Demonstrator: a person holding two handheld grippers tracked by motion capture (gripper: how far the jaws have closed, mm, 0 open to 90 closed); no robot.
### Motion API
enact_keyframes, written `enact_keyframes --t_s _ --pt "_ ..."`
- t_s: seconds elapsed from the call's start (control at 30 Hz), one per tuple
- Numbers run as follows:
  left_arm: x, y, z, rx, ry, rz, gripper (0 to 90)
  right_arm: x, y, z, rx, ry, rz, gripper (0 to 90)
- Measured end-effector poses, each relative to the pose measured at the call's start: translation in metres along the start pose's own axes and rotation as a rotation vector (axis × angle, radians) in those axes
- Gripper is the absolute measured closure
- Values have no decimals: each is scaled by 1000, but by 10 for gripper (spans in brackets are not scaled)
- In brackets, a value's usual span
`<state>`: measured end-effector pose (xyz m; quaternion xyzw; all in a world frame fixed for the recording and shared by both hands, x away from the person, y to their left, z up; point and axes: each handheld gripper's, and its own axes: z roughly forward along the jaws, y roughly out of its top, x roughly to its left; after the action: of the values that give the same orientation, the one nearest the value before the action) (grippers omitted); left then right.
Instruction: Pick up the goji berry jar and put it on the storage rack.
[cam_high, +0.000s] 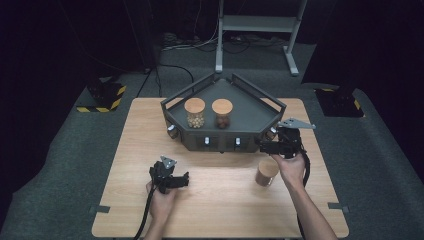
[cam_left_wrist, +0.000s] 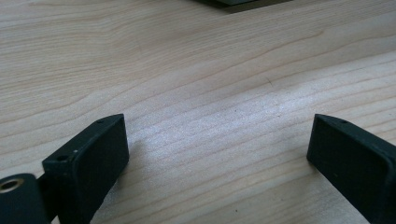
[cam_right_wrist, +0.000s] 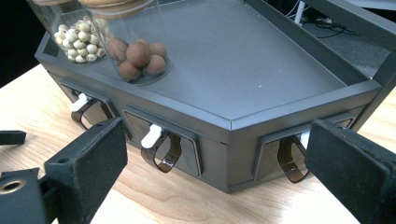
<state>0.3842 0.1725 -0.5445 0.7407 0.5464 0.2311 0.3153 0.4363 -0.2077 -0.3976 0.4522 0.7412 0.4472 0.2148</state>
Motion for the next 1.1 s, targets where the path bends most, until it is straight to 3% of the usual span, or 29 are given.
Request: enact_keyframes --t_s 1.1 --pt "0 0 0 0 0 0 56 -10 -28 -3 1 19 25 58"
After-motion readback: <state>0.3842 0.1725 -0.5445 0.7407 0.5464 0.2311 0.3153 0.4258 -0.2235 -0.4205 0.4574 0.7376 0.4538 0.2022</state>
